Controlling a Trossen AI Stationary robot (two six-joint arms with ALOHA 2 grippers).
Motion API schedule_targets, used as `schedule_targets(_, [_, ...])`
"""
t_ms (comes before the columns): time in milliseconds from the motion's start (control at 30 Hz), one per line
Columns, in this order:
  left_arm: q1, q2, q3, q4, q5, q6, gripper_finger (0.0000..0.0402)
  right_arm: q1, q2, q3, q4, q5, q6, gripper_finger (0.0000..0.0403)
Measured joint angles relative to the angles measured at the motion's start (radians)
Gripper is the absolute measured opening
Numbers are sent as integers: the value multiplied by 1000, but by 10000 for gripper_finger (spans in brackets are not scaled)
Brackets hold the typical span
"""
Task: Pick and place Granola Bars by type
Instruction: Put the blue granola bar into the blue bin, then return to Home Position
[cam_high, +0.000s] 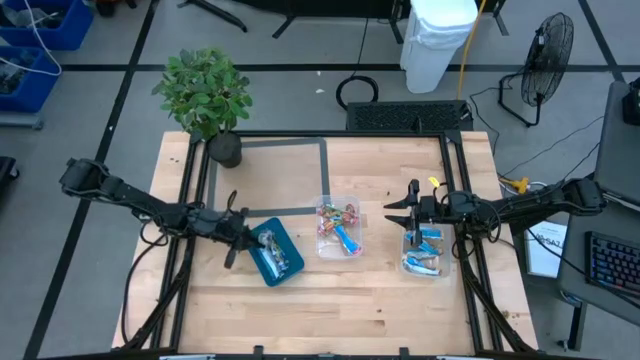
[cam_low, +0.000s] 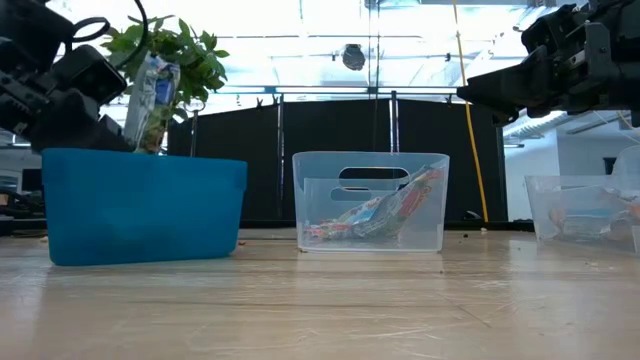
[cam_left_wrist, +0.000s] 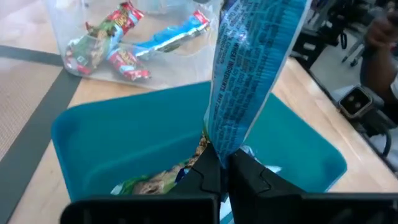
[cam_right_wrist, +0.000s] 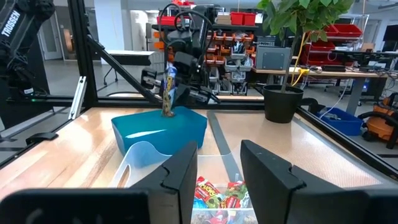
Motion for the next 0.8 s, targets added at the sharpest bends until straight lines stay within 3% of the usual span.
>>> schedule_targets(100, [3,0,0,2,-4,-25,21,0,0,0,0,0,0,114])
schedule_targets(300, [3,0,0,0,-3,-39,90,0,0,0,-5,1,0,114])
schedule_targets(433, [3,-1,0,3,-56,-42,118,0,0,0,-6,1,-1,114])
schedule_targets(567, [3,-1,0,19,-86,-65,128,0,0,0,-6,1,-2,114])
schedule_targets(800, [16,-48,1,47,-77,90,130,0,0,0,-6,2,-15,114])
